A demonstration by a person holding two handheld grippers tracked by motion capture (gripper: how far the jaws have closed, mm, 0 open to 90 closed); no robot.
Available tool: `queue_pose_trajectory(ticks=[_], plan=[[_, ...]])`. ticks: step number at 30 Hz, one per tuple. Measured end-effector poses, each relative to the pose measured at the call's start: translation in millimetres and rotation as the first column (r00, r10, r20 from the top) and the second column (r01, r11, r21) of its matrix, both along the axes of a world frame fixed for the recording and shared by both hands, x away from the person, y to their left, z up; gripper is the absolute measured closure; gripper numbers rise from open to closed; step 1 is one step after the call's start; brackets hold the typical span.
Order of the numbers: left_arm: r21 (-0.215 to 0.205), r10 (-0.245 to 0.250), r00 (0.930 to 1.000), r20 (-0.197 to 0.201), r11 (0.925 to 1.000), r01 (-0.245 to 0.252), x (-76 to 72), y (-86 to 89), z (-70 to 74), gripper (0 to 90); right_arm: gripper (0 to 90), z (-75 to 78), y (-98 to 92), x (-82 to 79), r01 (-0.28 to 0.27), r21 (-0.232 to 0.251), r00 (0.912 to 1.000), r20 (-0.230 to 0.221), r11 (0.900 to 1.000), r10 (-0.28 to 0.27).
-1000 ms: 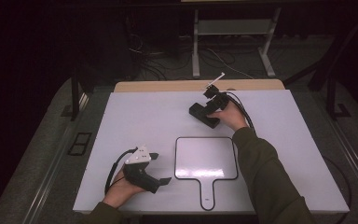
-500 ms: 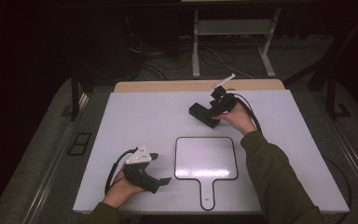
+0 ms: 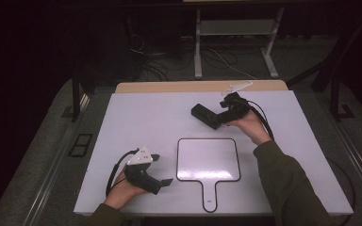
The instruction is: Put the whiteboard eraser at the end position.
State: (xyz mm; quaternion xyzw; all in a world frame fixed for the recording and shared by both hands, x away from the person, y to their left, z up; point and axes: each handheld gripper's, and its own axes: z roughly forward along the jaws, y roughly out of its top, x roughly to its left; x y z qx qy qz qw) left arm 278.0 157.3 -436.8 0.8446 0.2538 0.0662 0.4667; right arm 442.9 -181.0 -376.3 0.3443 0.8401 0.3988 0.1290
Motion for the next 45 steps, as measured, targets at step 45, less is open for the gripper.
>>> queue_pose_trajectory(ticks=[45], plan=[[-0.033,0.022,0.9996,-0.018,0.9992,-0.022,-2.5,5.7,-0.7,0.0,12.8,-36.2,-63.3,-113.4,0.059,0.125,0.9949,0.074,0.990,-0.068]])
